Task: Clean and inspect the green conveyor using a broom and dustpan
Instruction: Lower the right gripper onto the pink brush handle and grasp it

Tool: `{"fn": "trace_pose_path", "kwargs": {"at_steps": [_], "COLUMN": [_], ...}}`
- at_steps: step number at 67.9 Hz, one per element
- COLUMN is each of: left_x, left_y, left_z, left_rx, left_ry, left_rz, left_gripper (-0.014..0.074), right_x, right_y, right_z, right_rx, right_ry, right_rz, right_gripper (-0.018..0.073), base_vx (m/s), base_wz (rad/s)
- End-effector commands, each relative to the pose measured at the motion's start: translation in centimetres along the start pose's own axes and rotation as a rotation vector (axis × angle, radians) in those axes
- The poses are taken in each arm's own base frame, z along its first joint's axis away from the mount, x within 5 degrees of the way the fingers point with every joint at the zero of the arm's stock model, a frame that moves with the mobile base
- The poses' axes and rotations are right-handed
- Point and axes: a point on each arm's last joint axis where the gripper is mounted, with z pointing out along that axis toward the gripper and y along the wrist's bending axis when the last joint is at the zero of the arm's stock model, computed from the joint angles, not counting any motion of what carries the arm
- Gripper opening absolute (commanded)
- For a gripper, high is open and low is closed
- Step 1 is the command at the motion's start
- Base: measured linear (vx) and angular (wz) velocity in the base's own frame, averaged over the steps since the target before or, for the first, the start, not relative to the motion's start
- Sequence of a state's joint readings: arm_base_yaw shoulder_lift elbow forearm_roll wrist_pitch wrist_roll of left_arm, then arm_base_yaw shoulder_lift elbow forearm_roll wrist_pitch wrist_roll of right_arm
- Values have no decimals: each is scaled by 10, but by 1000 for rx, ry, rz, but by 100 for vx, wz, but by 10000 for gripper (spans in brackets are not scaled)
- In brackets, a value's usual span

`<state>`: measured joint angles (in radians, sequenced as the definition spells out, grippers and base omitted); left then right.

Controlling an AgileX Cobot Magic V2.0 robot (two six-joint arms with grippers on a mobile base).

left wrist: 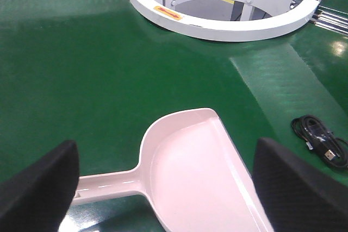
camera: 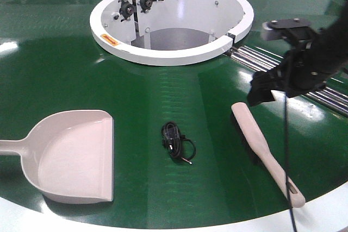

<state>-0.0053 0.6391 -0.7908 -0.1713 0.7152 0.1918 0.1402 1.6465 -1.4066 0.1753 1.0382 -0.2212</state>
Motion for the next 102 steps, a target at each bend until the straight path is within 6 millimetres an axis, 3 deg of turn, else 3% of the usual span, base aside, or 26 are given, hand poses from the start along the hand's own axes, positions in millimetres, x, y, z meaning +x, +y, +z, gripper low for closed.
{"fn": "trace_pose_path", "kwargs": {"at_steps": [1,13,40,61,73,87,102], "left_x": [-13,-11,-11,-11,-10,-9,-9], "left_y": [-1,-1,-1,-1,-1,-1,-1], "left_z": [-5,-4,-4,-4,-4,-4,-4], "left_rx": [2,6,6,8,9,4,5], "left_ry": [-78,-59,-59,-50,-41,-37,-33], "left_rz": [-3,-3,-3,-3,-3,4,4], "left_gripper": [595,592,592,592,592,592,592], "right_x": [-15,-24,-32,-31,-30,-27,-24], "right_y": [7,7,-1,-4,-7,-10,-7], "right_z": [-10,18,72,97,102,105,85], "right_rx": [50,27,24,25,50,64,61], "right_ry": [-24,106,203,235,241,274,301], "right_rz": [-5,8,46,51,71,90,91], "right_gripper": [621,613,592,573,398,-16,-9], "base_vx": [0,0,0,0,0,0,0], "base_wz": [0,0,0,0,0,0,0]}}
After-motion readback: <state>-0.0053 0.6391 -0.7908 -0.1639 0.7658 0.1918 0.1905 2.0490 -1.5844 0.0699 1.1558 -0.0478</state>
